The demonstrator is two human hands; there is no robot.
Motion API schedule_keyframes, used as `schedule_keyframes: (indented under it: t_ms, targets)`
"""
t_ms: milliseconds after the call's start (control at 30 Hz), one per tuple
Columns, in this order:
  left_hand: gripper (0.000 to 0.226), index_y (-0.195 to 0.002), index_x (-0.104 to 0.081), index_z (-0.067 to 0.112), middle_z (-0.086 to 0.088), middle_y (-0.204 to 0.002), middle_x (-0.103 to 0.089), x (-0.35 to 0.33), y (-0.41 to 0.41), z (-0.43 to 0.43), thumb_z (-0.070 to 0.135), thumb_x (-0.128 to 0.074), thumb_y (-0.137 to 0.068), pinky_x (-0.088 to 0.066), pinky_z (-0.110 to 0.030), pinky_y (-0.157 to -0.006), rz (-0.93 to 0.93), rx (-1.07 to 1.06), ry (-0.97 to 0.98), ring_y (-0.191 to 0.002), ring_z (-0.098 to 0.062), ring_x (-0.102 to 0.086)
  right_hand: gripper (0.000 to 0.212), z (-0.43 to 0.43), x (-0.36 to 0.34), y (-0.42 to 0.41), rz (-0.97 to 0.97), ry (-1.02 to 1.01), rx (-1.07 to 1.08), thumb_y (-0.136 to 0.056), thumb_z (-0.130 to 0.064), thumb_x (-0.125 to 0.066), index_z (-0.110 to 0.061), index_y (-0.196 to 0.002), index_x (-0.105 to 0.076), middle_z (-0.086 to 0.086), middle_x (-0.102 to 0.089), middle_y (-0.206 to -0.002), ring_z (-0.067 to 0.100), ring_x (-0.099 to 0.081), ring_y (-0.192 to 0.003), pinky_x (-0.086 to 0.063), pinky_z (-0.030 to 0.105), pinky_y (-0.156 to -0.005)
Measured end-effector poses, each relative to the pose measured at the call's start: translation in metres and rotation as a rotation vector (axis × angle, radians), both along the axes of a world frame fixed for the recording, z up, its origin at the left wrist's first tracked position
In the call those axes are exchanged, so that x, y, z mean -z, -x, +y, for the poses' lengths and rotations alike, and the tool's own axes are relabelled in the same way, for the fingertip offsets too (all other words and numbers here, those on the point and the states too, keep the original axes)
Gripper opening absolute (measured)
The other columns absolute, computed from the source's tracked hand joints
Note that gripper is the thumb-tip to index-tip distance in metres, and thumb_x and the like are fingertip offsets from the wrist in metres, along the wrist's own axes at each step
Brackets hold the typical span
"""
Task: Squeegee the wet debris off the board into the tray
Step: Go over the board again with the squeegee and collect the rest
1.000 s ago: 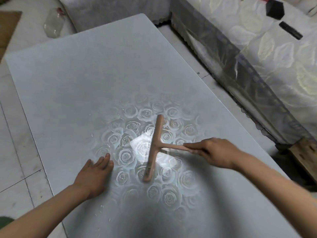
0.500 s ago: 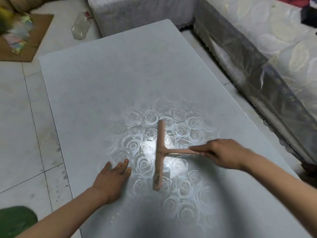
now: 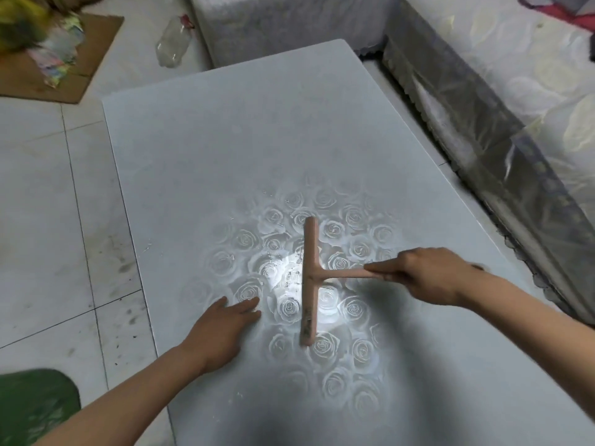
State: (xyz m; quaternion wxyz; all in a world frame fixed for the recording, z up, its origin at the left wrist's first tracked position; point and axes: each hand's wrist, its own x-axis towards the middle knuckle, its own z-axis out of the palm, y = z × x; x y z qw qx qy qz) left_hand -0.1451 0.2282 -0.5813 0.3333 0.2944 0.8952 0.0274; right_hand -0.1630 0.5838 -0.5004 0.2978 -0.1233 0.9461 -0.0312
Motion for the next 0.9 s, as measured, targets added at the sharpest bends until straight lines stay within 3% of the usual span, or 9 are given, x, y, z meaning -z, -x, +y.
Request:
schedule_keyframes:
  t_ms: [100, 133, 200, 300, 400, 467, 567, 700, 900]
  targets:
    - [0.051, -0.123, -0.063, 0.02, 0.001, -0.147, -0.043, -0.014, 0.013, -0.017, -0.001, -0.046, -0.079, -0.035, -0.031, -0.109, 0.122, -0.085, -0.196, -0.129, -0.019, -0.049, 0.049, 0.045, -0.028, 0.003, -0.099, -0.113, 0.104, -0.098, -0.029, -0.042, -0.064, -0.131, -0.033, -0.027, -0.051, -0.132, 0.007, -0.052, -0.115, -0.038, 0.023, -0.081]
    - [0.041, -0.106, -0.071, 0.013, -0.008, -0.13, -0.061, -0.017, 0.02, -0.024, 0.0, -0.047, -0.075, -0.047, -0.037, -0.098, 0.206, -0.11, -0.267, -0.114, -0.026, -0.062, 0.053, 0.057, -0.035, 0.004, -0.129, -0.187, 0.13, -0.097, -0.024, -0.041, -0.064, -0.131, -0.033, -0.027, -0.05, -0.134, 0.007, -0.052, -0.115, -0.04, 0.023, -0.083]
    - [0.036, -0.085, -0.073, 0.005, -0.016, -0.098, -0.071, -0.021, 0.034, -0.039, 0.009, -0.039, -0.072, -0.058, -0.043, -0.073, 0.314, -0.163, -0.276, -0.086, -0.034, -0.07, 0.057, 0.063, -0.037, 0.002, -0.161, -0.283, 0.168, -0.094, -0.02, -0.037, -0.063, -0.132, -0.032, -0.023, -0.05, -0.136, 0.009, -0.052, -0.116, -0.043, 0.025, -0.087]
    - [0.049, -0.098, -0.07, -0.002, -0.028, -0.107, -0.065, -0.014, 0.06, -0.059, 0.017, -0.034, -0.071, -0.056, -0.051, -0.074, 0.299, -0.222, -0.118, -0.092, -0.044, -0.066, 0.053, 0.038, -0.014, 0.005, -0.142, -0.25, 0.161, -0.097, -0.023, -0.036, -0.061, -0.134, -0.032, -0.016, -0.055, -0.13, 0.012, -0.052, -0.117, -0.043, 0.026, -0.085]
    - [0.055, -0.137, -0.046, 0.003, -0.027, -0.148, -0.034, 0.001, 0.087, -0.079, 0.015, -0.042, -0.084, -0.036, -0.045, -0.107, 0.248, -0.302, 0.044, -0.134, -0.039, -0.039, 0.051, 0.005, 0.007, 0.016, -0.074, -0.15, 0.078, -0.098, -0.024, -0.04, -0.059, -0.134, -0.034, -0.01, -0.058, -0.115, 0.015, -0.055, -0.11, -0.033, 0.022, -0.075]
    - [0.063, -0.148, -0.028, 0.007, -0.021, -0.157, -0.014, 0.012, 0.111, -0.088, 0.015, -0.046, -0.089, -0.022, -0.04, -0.116, 0.194, -0.296, 0.092, -0.144, -0.033, -0.021, 0.043, -0.001, 0.002, 0.037, -0.03, -0.168, 0.033, -0.099, -0.033, -0.04, -0.06, -0.132, -0.038, -0.011, -0.059, -0.11, 0.014, -0.057, -0.106, -0.027, 0.021, -0.073]
    - [0.063, -0.15, -0.021, 0.004, -0.019, -0.159, -0.008, 0.016, 0.141, -0.097, 0.019, -0.041, -0.092, -0.018, -0.042, -0.117, 0.197, -0.249, 0.091, -0.146, -0.032, -0.015, 0.037, 0.005, -0.025, 0.073, 0.054, -0.249, 0.018, -0.099, -0.042, -0.037, -0.062, -0.13, -0.038, -0.012, -0.06, -0.106, 0.011, -0.058, -0.101, -0.023, 0.021, -0.071]
    - [0.063, -0.151, -0.018, 0.004, -0.015, -0.16, -0.004, 0.013, 0.176, -0.104, 0.019, -0.04, -0.093, -0.016, -0.043, -0.116, 0.18, -0.21, 0.078, -0.147, -0.029, -0.012, 0.041, -0.009, -0.05, 0.145, 0.201, -0.402, -0.066, -0.099, -0.036, -0.036, -0.061, -0.131, -0.038, -0.011, -0.059, -0.103, 0.011, -0.058, -0.103, -0.026, 0.025, -0.075]
    - [0.064, -0.153, -0.006, 0.011, -0.006, -0.161, 0.007, 0.018, 0.211, -0.105, 0.025, -0.034, -0.097, -0.009, -0.041, -0.117, 0.19, -0.152, 0.103, -0.149, -0.02, 0.0, 0.048, -0.06, -0.038, 0.201, 0.221, -0.519, -0.301, -0.092, -0.025, -0.039, -0.054, -0.131, -0.042, -0.009, -0.056, -0.099, 0.015, -0.052, -0.097, -0.026, 0.029, -0.08]
